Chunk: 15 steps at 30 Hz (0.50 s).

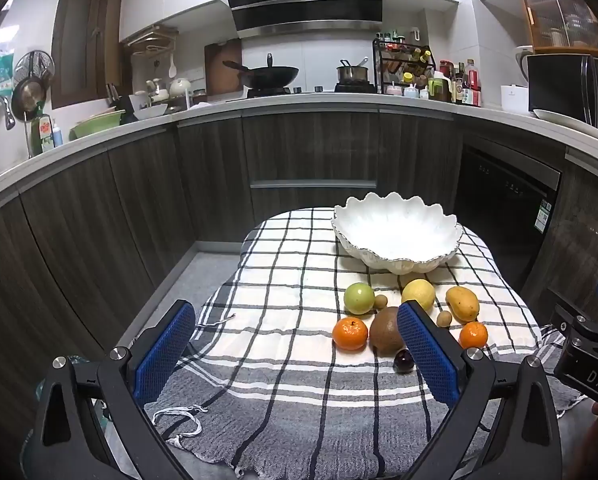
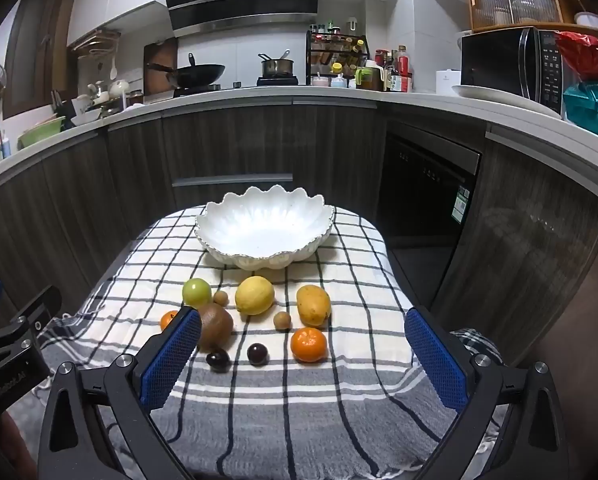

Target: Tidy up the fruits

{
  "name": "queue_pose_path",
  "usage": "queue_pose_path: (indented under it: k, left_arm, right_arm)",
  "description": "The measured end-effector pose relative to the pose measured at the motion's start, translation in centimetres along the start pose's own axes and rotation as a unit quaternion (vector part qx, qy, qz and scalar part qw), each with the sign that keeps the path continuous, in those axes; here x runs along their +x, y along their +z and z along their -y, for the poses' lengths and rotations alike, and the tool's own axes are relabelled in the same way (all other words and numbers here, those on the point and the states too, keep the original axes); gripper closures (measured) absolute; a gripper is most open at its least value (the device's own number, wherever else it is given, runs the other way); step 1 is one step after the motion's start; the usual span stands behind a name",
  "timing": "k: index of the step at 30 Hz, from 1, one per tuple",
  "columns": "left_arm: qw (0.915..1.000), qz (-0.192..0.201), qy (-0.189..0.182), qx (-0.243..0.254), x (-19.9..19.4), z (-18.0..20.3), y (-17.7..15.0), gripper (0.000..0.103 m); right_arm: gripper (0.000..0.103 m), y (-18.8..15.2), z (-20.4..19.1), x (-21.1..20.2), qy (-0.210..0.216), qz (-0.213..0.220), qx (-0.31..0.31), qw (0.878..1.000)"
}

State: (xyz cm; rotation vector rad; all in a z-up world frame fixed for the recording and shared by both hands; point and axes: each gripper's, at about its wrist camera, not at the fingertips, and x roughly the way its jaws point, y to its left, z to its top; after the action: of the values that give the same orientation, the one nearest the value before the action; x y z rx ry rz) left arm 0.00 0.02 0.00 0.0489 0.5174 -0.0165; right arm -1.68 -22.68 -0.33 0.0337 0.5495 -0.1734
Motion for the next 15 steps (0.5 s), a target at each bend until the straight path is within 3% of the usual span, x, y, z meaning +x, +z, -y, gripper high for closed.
queue_pose_path:
  k: [15]
  left_arm:
    - [1.0000, 0.001, 0.002, 0.003, 0.09, -0.04, 0.02, 0.000]
  right_arm:
    - [0.000, -0.05, 0.01, 0.02, 0.001, 0.001, 0.002, 1.000]
